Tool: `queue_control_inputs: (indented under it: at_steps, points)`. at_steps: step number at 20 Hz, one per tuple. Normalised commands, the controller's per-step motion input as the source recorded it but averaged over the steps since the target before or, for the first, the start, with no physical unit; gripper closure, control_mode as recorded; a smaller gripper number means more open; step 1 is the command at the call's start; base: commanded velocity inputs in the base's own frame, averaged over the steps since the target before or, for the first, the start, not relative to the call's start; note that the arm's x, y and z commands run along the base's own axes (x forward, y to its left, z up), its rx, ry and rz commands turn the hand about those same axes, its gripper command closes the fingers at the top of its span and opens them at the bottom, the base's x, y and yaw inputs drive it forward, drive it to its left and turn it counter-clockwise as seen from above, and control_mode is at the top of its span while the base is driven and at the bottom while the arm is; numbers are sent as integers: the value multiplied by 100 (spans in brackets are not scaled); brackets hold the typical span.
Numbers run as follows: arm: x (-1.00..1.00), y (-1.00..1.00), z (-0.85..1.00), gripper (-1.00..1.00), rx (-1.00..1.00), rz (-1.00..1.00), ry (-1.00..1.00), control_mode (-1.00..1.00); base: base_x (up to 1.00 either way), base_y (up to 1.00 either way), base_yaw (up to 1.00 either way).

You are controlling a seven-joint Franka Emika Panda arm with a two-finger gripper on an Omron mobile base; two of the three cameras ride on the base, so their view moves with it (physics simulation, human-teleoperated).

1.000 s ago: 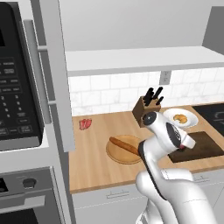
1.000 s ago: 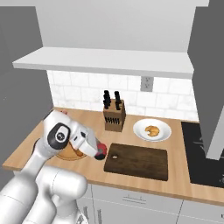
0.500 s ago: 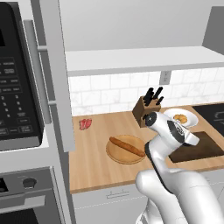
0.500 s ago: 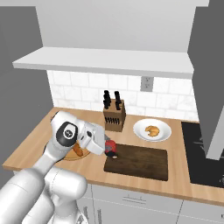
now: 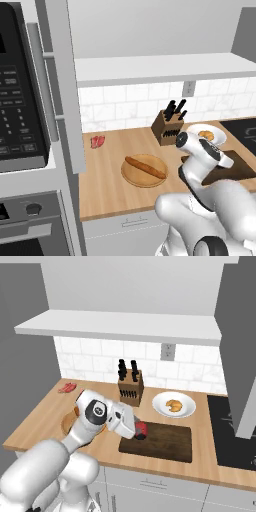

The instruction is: From the different types of pastries on the counter, select a croissant and place it on the cutting board. Then retrieve a jar of jam from the cabinet and place it alongside the croissant on the cutting board.

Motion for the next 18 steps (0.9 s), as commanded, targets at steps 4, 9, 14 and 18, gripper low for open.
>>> queue_control_inputs:
  at_steps: [4, 9, 14, 18]
  points:
    - [43, -29, -77, 100, -6, 0, 0, -100, 0, 0, 0]
    - [55, -17, -66, 100, -13, 0, -3, -100, 0, 0, 0]
    - [44, -1, -59, -100, -5, 0, -1, -100, 0, 0, 0]
    - [12, 0, -38, -100, 0, 0, 0, -100, 0, 0, 0]
